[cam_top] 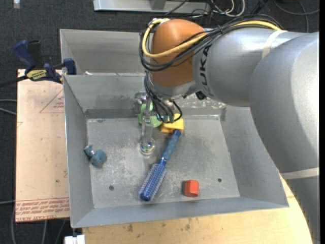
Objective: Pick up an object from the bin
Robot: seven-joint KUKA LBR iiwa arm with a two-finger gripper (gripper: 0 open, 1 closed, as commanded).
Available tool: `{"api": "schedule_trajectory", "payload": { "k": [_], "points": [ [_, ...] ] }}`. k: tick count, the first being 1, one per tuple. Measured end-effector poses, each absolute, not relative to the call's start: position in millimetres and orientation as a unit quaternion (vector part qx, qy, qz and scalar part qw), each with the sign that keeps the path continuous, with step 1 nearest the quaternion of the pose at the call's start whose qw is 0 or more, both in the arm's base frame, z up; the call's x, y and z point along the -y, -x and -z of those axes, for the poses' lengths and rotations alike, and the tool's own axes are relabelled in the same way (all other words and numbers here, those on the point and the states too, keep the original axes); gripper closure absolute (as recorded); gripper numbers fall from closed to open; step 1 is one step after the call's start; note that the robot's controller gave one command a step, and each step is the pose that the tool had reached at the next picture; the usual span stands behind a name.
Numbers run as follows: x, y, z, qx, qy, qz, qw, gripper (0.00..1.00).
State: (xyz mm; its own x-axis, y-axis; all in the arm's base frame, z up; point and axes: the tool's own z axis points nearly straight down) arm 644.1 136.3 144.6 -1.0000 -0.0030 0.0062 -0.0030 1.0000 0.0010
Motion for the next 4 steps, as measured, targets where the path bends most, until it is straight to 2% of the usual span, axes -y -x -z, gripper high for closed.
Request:
{"api": "schedule_trajectory", "payload": {
  "k": [1, 2, 3, 4],
  "points": [
    [-82.3, -596.3, -123.8, 0.998, -0.056, 0.0, 0.002, 0.0],
    [-101.0, -552.3, -74.7, 0.982, -0.19, 0.0, -0.006, 0.0],
    [-101.7, -550.9, -74.4, 0.982, -0.19, 0.001, -0.003, 1.0],
    [-98.7, -558.3, -227.2, 0.983, -0.181, 0.0, -0.006, 1.0]
  ]
}}
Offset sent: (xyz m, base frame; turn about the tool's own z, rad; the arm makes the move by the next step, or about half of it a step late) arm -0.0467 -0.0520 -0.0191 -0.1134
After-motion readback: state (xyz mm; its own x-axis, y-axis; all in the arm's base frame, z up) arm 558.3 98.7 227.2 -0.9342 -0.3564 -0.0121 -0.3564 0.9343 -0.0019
